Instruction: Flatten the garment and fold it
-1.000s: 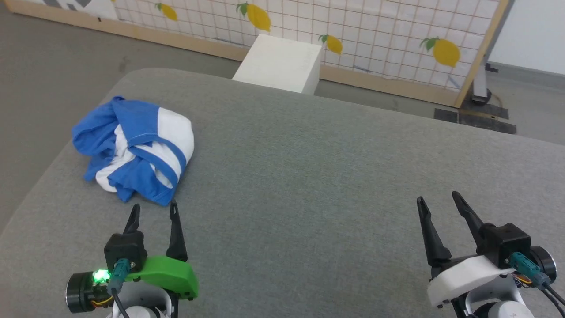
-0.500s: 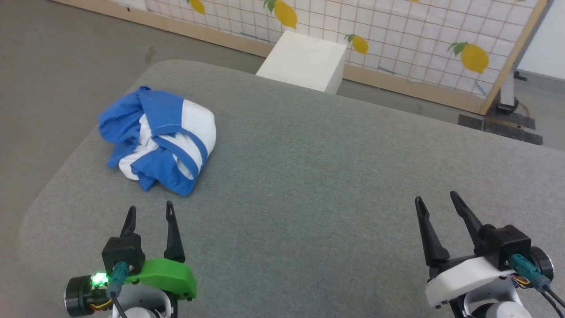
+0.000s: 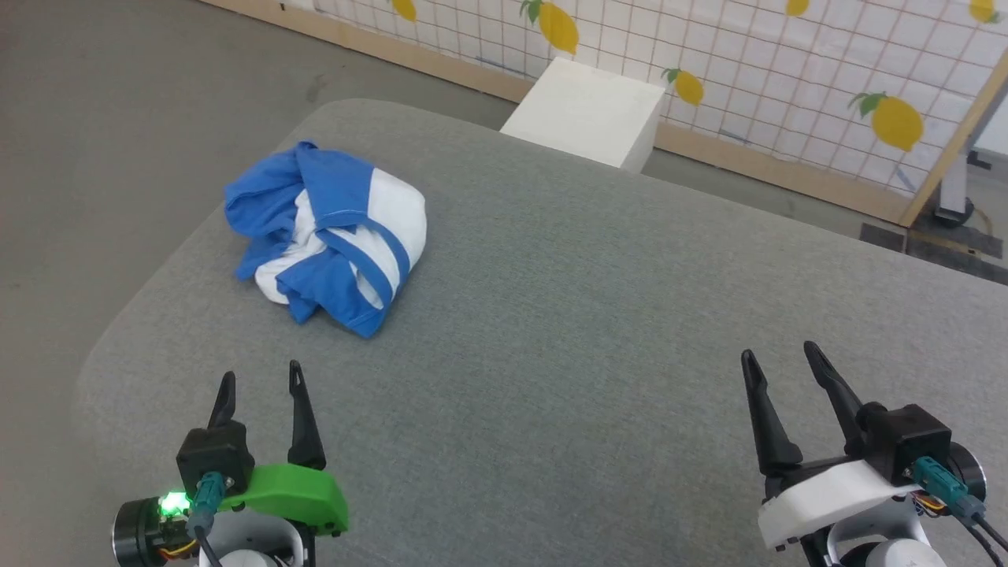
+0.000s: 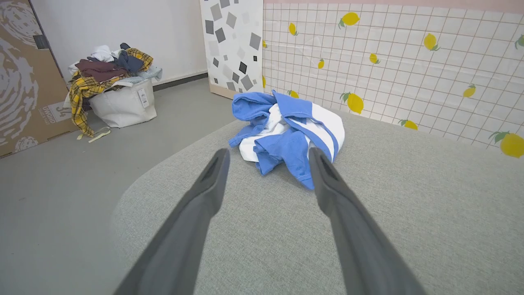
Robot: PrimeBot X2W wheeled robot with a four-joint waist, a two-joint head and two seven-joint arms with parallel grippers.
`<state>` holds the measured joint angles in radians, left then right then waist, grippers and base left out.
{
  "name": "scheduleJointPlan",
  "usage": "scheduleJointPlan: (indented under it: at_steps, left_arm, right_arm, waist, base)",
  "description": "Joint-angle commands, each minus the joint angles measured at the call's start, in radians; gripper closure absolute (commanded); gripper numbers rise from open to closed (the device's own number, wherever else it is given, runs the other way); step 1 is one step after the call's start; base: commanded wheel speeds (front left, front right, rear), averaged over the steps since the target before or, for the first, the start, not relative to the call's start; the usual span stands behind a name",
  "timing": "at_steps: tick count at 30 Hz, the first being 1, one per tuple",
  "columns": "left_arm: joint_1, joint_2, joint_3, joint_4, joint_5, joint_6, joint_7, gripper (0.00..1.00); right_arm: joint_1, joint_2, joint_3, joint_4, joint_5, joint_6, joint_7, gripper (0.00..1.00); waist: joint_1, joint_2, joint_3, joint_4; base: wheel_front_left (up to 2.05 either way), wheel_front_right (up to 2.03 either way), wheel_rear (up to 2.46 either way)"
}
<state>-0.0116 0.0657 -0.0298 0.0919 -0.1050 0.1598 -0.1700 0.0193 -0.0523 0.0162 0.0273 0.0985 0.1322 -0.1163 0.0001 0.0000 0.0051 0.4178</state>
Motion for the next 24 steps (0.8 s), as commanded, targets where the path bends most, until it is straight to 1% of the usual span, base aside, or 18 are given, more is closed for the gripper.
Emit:
scheduleJointPlan:
  at_steps: [1,24]
  left_arm:
    - [0.001,0.008,0.000,0.006,-0.010,0.009,-0.011,0.00]
    - [0.010,0.017,-0.001,0.025,-0.034,0.048,-0.058,0.00]
  right_arm:
    - [0.008,0.001,0.002,0.004,0.010,-0.001,-0.011,0.00]
    - [0.016,0.002,0.015,0.025,0.042,-0.001,-0.052,0.00]
  waist:
    - [-0.0001,0.0000,0.001,0.013]
    - [-0.0001,0.0000,-0.010,0.133]
  base:
    - [0.00,0.00,0.00]
    - [0.00,0.00,0.00]
